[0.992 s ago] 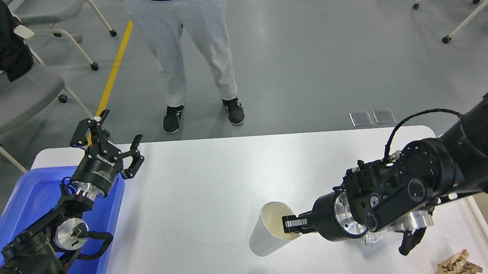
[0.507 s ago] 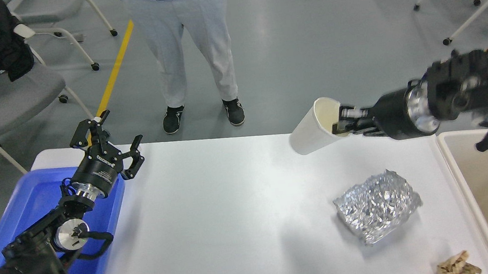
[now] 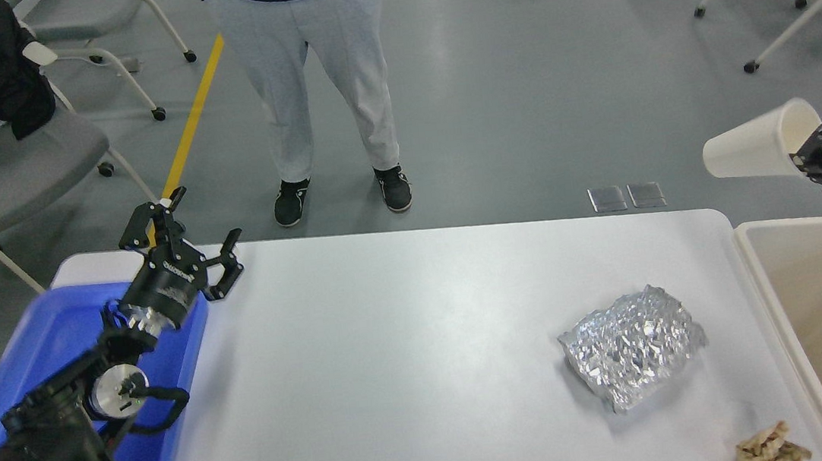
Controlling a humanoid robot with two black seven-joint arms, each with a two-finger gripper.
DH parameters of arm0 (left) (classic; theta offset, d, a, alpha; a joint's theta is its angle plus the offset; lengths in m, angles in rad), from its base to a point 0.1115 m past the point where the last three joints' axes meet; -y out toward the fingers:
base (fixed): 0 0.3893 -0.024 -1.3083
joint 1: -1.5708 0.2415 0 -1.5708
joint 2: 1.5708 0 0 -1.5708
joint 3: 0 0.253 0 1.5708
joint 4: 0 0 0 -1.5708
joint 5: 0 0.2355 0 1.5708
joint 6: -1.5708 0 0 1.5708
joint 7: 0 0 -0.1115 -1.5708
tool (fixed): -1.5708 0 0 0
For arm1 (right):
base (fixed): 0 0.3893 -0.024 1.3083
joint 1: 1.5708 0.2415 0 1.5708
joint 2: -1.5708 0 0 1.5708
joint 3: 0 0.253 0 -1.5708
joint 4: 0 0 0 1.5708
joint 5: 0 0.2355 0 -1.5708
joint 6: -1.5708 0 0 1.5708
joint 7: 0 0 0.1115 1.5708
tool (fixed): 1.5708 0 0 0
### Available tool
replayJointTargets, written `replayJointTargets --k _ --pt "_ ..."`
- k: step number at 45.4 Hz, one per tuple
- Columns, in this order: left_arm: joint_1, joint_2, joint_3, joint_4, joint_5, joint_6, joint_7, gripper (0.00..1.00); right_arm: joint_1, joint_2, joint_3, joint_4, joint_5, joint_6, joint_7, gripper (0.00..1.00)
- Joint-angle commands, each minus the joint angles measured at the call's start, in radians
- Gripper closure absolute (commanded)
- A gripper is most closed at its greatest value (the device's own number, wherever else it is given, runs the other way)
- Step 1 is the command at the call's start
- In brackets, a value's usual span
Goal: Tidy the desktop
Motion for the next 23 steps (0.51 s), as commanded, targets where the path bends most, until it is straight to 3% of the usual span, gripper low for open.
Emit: replayJointTargets --k 1,8,17,23 --pt "0.000 0.000 0.000 0.000 0.000 0.000 0.000 0.00 -0.437 -0.047 0.303 -0.344 0.216 -0.006 -0.007 1.00" --pt "0.000 0.000 0.000 0.000 0.000 0.000 0.000 0.00 -0.716 0.073 0.510 -0.627 0.355 -0.006 -0.031 1.00" --pt "0.000 0.000 0.000 0.000 0.000 0.000 0.000 0.00 -0.977 0.289 0.959 -1.011 0.395 -0.007 -0.168 1.00" --pt "0.000 0.000 0.000 0.000 0.000 0.000 0.000 0.00 -1.003 0.467 1.081 -1.263 0.391 0.007 -0.290 1.00"
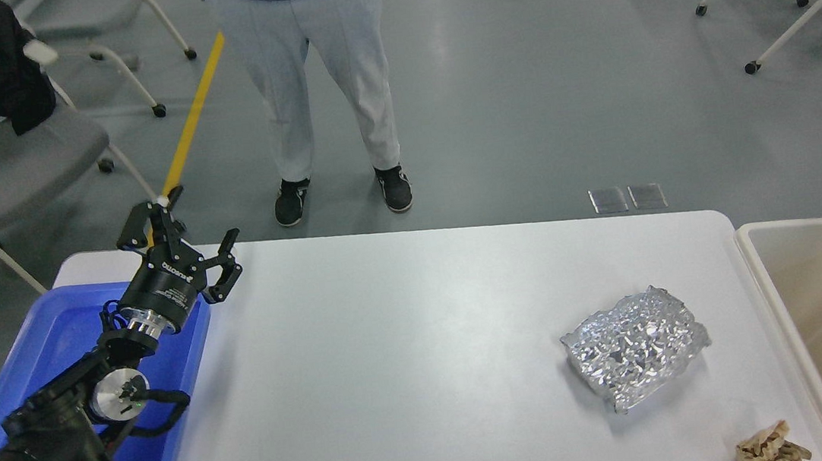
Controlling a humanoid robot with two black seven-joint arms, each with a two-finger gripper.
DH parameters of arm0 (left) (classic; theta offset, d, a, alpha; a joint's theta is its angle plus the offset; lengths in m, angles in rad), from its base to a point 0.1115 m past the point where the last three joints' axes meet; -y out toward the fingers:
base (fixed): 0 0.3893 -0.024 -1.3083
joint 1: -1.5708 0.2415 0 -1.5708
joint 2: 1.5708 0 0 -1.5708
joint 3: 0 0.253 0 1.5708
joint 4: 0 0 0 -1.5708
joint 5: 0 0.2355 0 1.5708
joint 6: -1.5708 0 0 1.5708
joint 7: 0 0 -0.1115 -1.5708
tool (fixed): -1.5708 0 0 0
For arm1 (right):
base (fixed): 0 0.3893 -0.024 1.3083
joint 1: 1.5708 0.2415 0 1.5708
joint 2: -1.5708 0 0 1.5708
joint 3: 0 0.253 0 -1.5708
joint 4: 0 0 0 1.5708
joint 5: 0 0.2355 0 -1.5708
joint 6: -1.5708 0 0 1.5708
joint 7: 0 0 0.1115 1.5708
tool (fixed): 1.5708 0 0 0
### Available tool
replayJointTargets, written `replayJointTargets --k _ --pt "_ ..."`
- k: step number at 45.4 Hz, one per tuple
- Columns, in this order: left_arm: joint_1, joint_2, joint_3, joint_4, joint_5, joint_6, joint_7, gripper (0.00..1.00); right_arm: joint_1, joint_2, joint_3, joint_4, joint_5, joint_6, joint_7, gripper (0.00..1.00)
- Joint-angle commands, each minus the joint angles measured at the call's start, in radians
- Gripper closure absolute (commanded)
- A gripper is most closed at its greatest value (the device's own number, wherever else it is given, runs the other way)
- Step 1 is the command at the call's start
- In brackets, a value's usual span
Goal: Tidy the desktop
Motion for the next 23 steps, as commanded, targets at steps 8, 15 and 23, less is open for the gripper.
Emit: replayJointTargets --k 8,15,23 --pt "0.000 0.000 0.000 0.000 0.000 0.000 0.000 0.00 -0.207 0.350 0.418 -0.488 0.061 -0.033 -0.292 1.00" --pt "0.000 0.000 0.000 0.000 0.000 0.000 0.000 0.00 -0.208 0.353 0.551 -0.484 0.054 -0.076 -0.350 1.00" --pt "0.000 0.000 0.000 0.000 0.000 0.000 0.000 0.00 -0.211 0.354 0.623 -0.485 0.057 -0.090 -0.356 1.00"
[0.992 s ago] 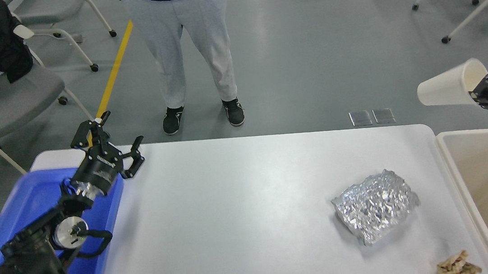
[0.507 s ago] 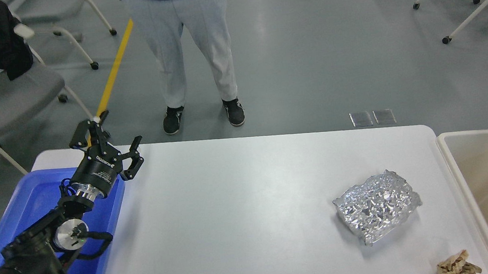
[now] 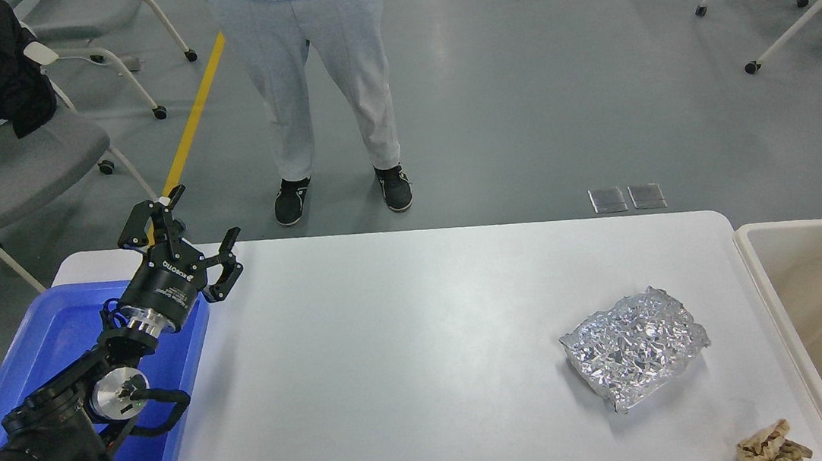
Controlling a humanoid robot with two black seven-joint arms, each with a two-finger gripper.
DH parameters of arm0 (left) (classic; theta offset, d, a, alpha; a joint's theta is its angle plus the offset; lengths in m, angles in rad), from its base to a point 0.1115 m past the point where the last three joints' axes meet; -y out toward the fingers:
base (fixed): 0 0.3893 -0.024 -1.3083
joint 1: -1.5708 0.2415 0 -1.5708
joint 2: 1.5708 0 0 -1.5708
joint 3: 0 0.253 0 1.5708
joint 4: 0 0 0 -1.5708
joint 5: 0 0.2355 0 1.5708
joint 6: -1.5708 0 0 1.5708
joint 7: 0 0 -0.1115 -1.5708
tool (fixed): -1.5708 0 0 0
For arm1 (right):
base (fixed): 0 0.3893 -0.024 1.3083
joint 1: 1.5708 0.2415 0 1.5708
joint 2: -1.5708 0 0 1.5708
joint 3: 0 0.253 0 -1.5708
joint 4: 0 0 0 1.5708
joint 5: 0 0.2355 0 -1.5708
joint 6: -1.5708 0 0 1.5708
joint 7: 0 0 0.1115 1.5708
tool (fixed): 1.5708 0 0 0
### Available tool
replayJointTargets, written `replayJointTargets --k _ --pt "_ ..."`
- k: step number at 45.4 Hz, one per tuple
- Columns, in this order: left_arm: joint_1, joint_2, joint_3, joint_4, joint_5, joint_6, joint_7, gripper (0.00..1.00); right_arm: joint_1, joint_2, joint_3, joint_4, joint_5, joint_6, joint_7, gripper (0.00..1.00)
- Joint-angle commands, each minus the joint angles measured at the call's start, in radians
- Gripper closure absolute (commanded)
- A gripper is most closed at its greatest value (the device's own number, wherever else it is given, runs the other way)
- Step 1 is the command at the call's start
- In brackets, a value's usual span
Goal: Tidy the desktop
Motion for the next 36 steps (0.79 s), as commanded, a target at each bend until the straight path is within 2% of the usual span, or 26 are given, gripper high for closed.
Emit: replayJointTargets --k 1,18,21,23,25,29,31,34,35,36 --pt "0.000 0.000 0.000 -0.001 0.000 0.000 0.000 0.00 -0.023 0.038 0.148 -0.044 0.007 -0.033 -0.054 1.00" --pt "0.000 0.000 0.000 0.000 0.000 0.000 0.000 0.00 -0.043 0.072 0.251 -0.041 0.012 -0.022 -0.042 1.00" --pt "0.000 0.000 0.000 0.000 0.000 0.000 0.000 0.00 -0.046 0.075 0.266 -0.039 0.012 -0.022 -0.040 0.93" --pt "0.000 0.000 0.000 -0.001 0.000 0.000 0.000 0.00 -0.046 0.076 0.275 -0.039 0.012 -0.022 -0.040 0.81" --pt "0.000 0.000 0.000 -0.001 0.000 0.000 0.000 0.00 -0.046 0.081 0.288 -0.039 0.012 -0.024 -0.040 0.63" --pt "0.000 0.000 0.000 -0.001 0.000 0.000 0.000 0.00 -0.046 0.083 0.317 -0.039 0.012 -0.024 -0.040 0.46" --pt "0.000 0.000 0.000 -0.001 0.000 0.000 0.000 0.00 -0.046 0.083 0.320 -0.041 0.012 -0.024 -0.040 0.22" --pt "0.000 0.000 0.000 0.000 0.000 0.000 0.000 0.00 -0.046 0.078 0.320 -0.042 0.012 -0.024 -0.040 0.11" --pt "0.000 0.000 0.000 0.000 0.000 0.000 0.000 0.00 -0.046 0.076 0.320 -0.042 0.012 -0.024 -0.040 0.01" --pt "0.000 0.000 0.000 -0.001 0.000 0.000 0.000 0.00 -0.046 0.076 0.320 -0.042 0.012 -0.024 -0.040 0.00"
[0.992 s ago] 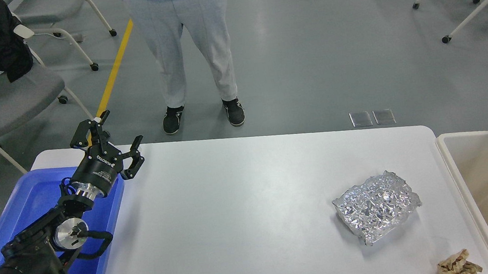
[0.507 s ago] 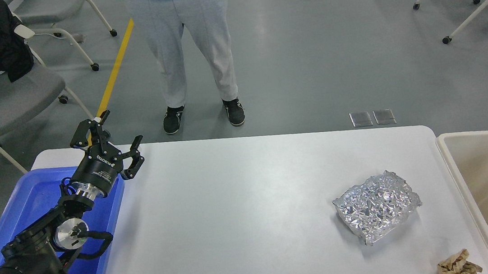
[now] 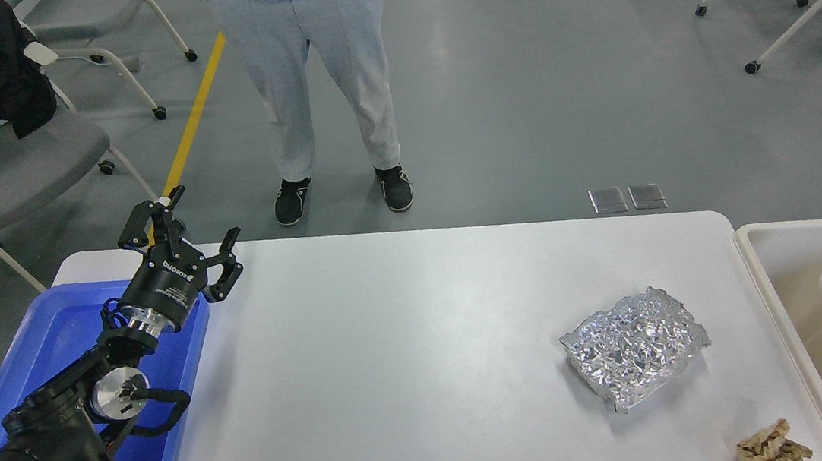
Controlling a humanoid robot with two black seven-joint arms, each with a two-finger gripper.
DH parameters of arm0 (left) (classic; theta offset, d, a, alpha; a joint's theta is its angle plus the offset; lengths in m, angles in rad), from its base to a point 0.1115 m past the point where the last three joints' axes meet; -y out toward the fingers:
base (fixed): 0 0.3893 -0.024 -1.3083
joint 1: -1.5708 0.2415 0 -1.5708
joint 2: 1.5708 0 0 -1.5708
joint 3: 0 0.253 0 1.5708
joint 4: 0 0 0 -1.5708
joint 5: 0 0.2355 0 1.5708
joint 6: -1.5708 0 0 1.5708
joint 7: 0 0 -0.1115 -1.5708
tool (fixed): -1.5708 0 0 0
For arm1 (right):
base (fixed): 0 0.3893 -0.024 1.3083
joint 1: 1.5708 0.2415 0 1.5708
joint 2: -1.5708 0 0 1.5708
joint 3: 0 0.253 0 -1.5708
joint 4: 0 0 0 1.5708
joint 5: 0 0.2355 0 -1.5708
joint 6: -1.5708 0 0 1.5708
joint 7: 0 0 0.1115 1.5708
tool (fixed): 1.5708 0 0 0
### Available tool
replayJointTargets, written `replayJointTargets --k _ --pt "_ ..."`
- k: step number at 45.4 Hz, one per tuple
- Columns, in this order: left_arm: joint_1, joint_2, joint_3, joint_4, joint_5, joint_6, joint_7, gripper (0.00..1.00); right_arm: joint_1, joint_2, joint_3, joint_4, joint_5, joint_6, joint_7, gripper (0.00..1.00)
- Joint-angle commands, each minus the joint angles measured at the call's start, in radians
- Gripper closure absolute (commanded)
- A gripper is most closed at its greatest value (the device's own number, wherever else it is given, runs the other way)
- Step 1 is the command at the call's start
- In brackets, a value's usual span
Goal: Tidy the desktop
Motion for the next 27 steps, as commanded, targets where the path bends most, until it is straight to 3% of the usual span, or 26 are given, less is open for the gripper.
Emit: replayJointTargets --k 1,18,27 --pt "0.000 0.000 0.000 -0.001 0.000 0.000 0.000 0.00 -0.003 0.001 0.036 -0.003 -0.001 0.000 0.000 0.00" --pt "0.000 0.000 0.000 0.001 0.000 0.000 0.000 0.00 0.026 -0.021 -0.021 0.002 -0.022 0.006 0.000 0.00" --pt "0.000 0.000 0.000 0.001 0.000 0.000 0.000 0.00 0.129 -0.024 -0.007 0.003 -0.019 0.133 0.000 0.00"
